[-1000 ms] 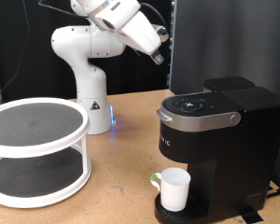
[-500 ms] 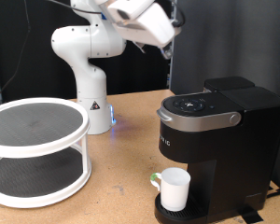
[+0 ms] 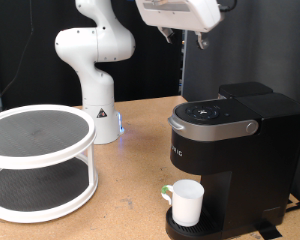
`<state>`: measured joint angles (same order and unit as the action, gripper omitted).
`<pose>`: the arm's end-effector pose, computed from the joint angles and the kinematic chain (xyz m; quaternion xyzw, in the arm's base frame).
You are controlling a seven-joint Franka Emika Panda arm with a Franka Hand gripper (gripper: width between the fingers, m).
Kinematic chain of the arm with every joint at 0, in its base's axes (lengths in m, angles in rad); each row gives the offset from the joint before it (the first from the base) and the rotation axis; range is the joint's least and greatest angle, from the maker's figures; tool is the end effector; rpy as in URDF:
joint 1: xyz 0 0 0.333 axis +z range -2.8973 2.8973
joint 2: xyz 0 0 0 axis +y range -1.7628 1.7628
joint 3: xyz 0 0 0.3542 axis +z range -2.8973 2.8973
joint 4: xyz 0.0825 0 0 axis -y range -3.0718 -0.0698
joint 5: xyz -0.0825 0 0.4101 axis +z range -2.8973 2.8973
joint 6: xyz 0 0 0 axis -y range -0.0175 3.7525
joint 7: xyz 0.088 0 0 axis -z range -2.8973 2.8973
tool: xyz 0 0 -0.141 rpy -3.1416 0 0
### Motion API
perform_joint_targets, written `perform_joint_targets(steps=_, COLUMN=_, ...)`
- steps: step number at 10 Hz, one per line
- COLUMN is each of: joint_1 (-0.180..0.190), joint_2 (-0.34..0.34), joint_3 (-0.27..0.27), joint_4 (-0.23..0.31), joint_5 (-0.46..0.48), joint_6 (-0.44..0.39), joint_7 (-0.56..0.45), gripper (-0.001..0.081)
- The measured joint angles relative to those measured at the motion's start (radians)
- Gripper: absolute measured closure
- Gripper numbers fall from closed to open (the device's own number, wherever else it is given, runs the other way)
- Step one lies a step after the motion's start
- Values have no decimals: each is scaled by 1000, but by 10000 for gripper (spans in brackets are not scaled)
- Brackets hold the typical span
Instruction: Make a cup of coffee with the keurig machine
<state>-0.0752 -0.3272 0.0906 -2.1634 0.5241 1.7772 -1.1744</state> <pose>0.4650 0.0709 0.5341 -0.8379 -0.4904 -0.1071 0.2141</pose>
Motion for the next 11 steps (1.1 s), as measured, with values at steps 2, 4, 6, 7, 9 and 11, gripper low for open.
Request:
perform_joint_targets(steps=2, joint_1=0, joint_2=54, joint_3=20, joint_4=59, joint_5=-41, joint_6=6, joint_7=34, gripper=1)
perform_joint_targets(steps=4, joint_1=0, joint_2=93, joint_3=35, joint_4=88, joint_5=-66, joint_6=52, joint_7=79, gripper=1)
perform_joint_targets(steps=6, joint_1=0, joint_2=134, joint_3=58, joint_4=108, joint_5=-118, joint_6=79, joint_7=128, gripper=1)
perform_joint_targets(steps=7, joint_1=1, joint_2=158, joint_3=73, joint_4=123, joint_5=-151, joint_6=77, joint_7=162, gripper=1)
perform_joint_targets(steps=9, joint_1=0, joint_2=179, joint_3=81, joint_4=141, joint_5=-168, joint_6=75, joint_7=180, gripper=1)
perform_joint_targets(steps=11, joint_1=1, joint_2=180, joint_3=87, joint_4=145, joint_5=-211, joint_6=55, joint_7=175, gripper=1)
